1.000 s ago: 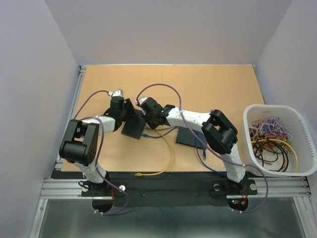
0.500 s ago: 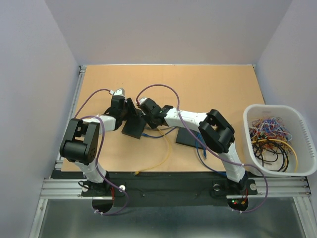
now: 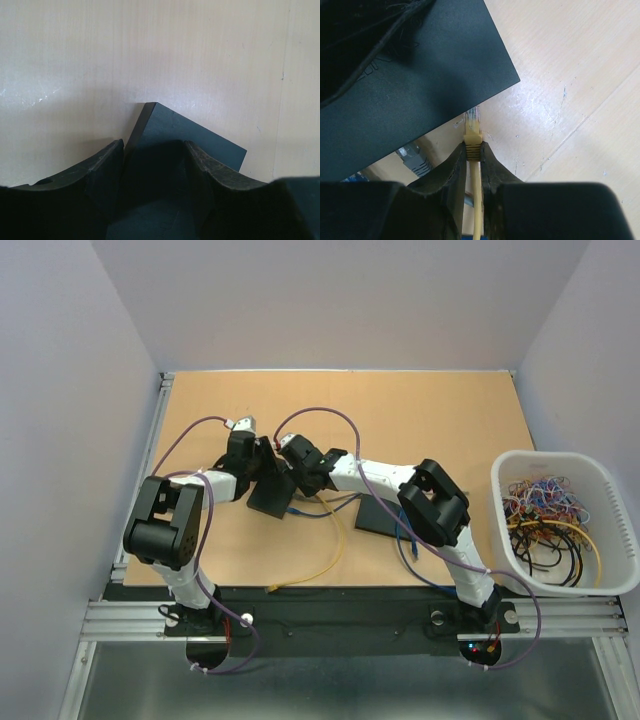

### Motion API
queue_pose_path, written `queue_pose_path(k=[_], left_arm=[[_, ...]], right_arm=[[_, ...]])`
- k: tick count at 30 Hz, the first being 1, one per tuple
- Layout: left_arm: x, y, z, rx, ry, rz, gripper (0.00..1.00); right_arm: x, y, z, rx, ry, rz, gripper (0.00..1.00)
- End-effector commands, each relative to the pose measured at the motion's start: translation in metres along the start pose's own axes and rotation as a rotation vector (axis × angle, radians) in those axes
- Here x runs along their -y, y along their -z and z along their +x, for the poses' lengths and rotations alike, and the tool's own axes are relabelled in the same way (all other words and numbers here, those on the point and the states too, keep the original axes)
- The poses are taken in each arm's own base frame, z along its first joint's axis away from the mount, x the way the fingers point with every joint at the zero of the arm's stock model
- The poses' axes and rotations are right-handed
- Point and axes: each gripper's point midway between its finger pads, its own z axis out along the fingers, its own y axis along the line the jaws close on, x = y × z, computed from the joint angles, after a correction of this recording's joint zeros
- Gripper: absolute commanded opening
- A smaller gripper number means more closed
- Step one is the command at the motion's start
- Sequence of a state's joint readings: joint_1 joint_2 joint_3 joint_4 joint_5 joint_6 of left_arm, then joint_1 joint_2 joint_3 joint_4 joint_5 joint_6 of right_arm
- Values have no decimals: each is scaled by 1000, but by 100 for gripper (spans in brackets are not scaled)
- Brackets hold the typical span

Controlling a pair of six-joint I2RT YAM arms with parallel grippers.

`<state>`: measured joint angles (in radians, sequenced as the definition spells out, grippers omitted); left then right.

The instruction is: Insert the plug into the switch port

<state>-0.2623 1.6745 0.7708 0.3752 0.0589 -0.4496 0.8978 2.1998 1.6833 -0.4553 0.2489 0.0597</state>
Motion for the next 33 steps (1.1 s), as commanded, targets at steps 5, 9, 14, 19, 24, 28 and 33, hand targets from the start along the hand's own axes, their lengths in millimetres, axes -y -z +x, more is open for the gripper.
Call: queue_pose_path(k=[5, 9, 14, 19, 24, 28, 33], left_arm=[[19, -2, -8, 10, -25, 31, 59], [17, -4, -6, -1, -25, 22, 59], [16, -5, -4, -5, -21, 14, 59], [16, -4, -5, -3, -18, 10, 59], [17, -4, -5, -2, -18, 15, 59], [17, -3, -6, -2, -21, 17, 59], [23, -3, -7, -2, -40, 46, 59]], right_arm=[[-13, 23, -34, 88, -37, -82, 0], [-17, 25, -37, 96, -42, -88, 1], [-14, 36, -40, 112, -55, -77, 0], [-12, 40, -39, 115, -62, -68, 0], [-14, 41, -42, 120, -66, -80, 0], [-15, 38, -41, 115, -65, -78, 1], [-18, 30, -34, 95, -40, -92, 0]])
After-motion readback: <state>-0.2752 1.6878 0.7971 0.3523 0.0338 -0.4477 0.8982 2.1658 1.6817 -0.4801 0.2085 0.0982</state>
